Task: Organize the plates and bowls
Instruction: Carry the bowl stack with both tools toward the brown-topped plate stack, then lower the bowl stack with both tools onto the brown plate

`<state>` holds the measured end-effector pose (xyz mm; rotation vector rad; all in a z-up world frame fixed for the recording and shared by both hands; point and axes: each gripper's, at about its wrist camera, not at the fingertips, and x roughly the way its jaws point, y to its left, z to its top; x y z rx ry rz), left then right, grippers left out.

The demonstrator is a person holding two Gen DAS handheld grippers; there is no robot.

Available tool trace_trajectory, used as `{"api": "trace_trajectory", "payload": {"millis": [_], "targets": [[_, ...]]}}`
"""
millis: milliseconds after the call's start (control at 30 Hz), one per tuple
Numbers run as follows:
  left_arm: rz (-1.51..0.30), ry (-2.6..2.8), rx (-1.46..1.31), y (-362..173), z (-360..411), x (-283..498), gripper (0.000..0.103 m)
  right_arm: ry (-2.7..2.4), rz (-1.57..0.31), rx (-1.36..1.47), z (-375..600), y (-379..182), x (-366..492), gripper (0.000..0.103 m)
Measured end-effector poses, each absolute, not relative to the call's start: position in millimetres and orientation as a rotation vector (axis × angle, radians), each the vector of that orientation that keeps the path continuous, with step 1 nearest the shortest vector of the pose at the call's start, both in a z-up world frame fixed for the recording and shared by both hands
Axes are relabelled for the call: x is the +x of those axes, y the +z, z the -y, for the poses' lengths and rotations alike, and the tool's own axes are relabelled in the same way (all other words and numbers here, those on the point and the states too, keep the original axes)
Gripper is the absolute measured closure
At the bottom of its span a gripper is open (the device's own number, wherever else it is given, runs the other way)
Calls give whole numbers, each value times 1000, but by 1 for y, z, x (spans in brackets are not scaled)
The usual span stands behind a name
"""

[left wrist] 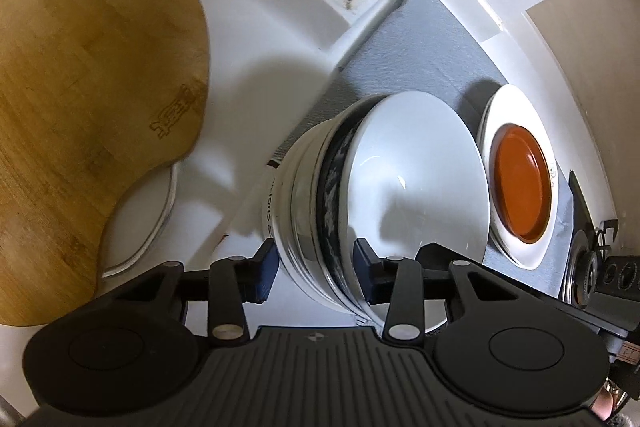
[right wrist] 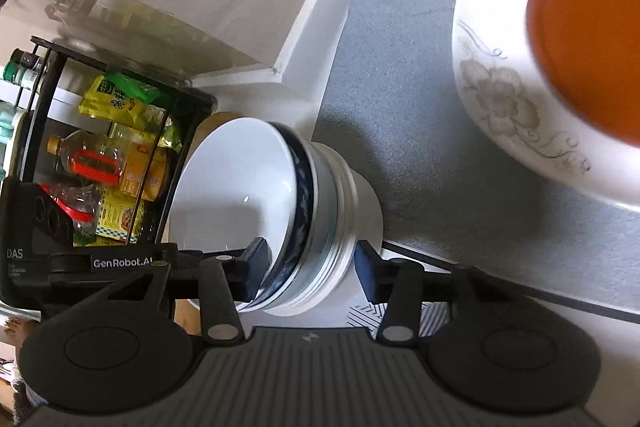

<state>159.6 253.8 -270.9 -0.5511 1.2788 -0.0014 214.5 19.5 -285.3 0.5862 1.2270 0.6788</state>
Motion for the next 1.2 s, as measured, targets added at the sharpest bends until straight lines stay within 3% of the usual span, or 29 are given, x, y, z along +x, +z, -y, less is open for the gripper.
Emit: {"api": "trace_trajectory", "payload": {"millis": [733,1200], "targets": [[-1230,-64,-356,-214,-168,182,59,603,-1039,702,82,-253,202,51],[-1105,-233,-240,-136,-74,228,59,442,-776,694,166,-176,215,56]]}}
